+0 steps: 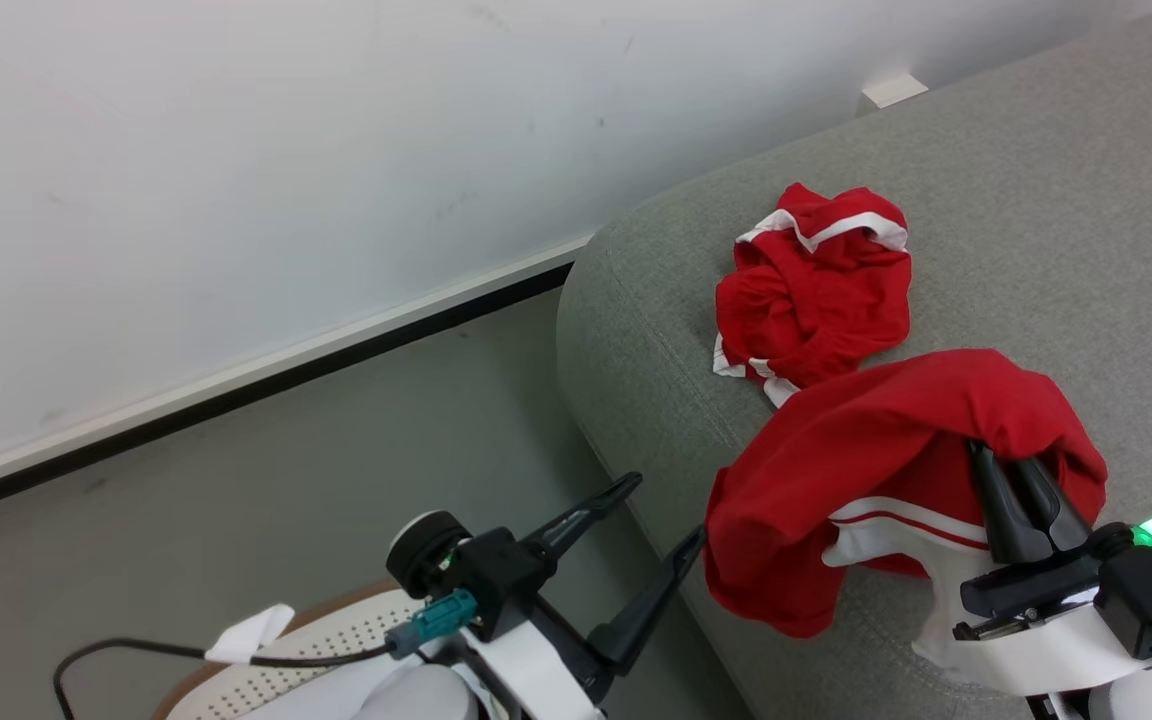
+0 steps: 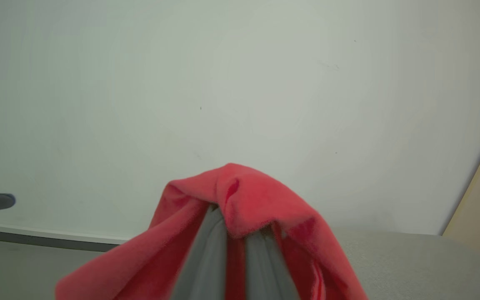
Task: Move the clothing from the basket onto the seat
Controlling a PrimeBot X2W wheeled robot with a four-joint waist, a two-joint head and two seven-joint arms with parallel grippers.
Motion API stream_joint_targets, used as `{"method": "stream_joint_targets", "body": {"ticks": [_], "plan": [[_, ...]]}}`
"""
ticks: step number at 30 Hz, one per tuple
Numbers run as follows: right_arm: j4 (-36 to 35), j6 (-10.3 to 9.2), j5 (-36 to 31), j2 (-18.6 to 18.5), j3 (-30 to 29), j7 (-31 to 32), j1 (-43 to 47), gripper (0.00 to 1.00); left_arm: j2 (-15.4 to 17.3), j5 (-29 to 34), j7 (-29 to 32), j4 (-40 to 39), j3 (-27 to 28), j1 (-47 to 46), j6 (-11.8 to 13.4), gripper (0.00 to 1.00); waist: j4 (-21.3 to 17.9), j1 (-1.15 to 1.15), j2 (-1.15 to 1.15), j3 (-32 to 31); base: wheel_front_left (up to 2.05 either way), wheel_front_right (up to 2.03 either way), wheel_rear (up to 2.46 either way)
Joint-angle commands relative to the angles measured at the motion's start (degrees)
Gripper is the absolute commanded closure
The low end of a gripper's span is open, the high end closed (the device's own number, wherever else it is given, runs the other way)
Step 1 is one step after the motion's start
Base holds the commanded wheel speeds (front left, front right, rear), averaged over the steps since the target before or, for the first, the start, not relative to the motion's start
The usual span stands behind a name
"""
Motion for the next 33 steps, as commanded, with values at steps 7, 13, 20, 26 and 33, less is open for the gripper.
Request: {"method": "stream_joint_targets", "body": {"ticks": [7, 13, 20, 26, 33], "plan": [[-1.4, -0.14, -1.1, 0.0, -1.2, 0.0, -2.4, 1.0, 1.6, 1.0, 0.0, -1.2, 0.5, -1.0, -0.6, 0.0, 0.9, 0.0, 0.0, 3.7, 0.0, 0.0, 0.0], [0.1, -0.15, -2.1, -1.3, -5.4, 2.1, -8.7, 1.0, 4.0, 1.6, 0.0, -3.1, 0.6, -2.5, -1.1, 0.0, 3.8, 0.0, 0.0, 9.2, 0.0, 0.0, 0.0], [1.2, -0.15, -2.9, -6.6, -9.2, 7.4, -18.0, 1.0, 8.1, 1.5, 0.4, -6.1, 1.2, -4.5, -1.6, 0.0, 7.8, 0.0, 0.0, 16.4, 0.0, 0.0, 0.0], [4.8, -0.15, -2.4, -10.3, -15.5, 12.4, -24.2, 1.0, 11.4, 0.9, 0.4, -8.8, 2.1, -5.8, -1.6, 0.0, 9.9, 0.0, 0.0, 22.2, 0.0, 0.0, 0.0], [16.8, -0.15, -4.6, -12.1, -19.0, 22.3, -29.0, 1.0, 13.5, 0.7, 0.2, -10.5, 2.7, -6.9, -1.8, 0.0, 11.0, 0.0, 0.0, 26.0, 0.0, 0.0, 0.0]]}}
